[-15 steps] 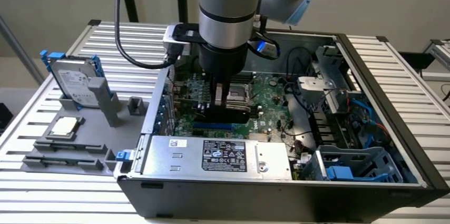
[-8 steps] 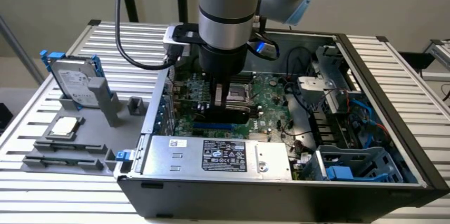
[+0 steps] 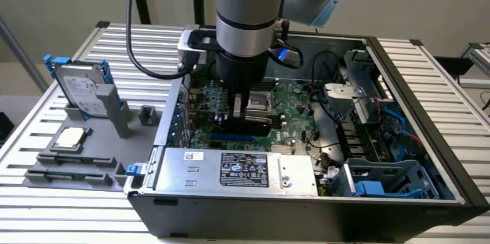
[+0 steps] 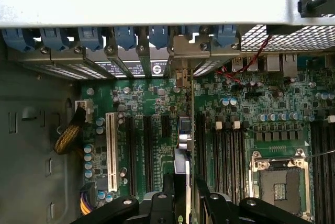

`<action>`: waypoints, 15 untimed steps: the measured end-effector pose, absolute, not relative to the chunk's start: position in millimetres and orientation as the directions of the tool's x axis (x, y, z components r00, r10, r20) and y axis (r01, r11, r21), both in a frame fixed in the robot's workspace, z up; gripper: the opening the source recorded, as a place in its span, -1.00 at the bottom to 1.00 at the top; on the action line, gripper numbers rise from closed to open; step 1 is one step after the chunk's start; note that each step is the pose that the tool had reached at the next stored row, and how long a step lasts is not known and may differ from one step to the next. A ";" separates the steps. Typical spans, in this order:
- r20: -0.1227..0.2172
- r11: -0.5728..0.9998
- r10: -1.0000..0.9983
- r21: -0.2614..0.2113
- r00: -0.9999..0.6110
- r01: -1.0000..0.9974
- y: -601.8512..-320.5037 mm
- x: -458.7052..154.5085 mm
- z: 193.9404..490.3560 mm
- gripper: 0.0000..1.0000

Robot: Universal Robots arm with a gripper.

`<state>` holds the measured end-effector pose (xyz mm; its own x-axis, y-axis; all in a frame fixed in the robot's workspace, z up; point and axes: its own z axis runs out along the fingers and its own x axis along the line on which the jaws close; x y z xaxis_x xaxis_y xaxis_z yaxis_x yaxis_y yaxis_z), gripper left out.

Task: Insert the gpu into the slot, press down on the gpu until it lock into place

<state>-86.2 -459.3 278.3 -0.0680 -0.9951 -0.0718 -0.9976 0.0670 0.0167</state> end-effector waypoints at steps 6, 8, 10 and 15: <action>-0.071 0.050 -0.996 0.018 -0.051 -0.999 -459.0 -86.1 275.0 -0.48; -0.071 0.041 -0.997 0.018 -0.042 -0.999 -458.7 -86.0 274.2 -0.48; -0.072 0.039 -0.997 0.018 -0.040 -0.999 -458.2 -86.1 273.4 -0.48; -0.072 0.039 -0.997 0.020 -0.040 -0.999 -457.1 -86.3 270.0 -0.48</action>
<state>-86.3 -457.1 270.0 -0.0398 -0.9966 -0.0716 -0.9991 0.0385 0.0200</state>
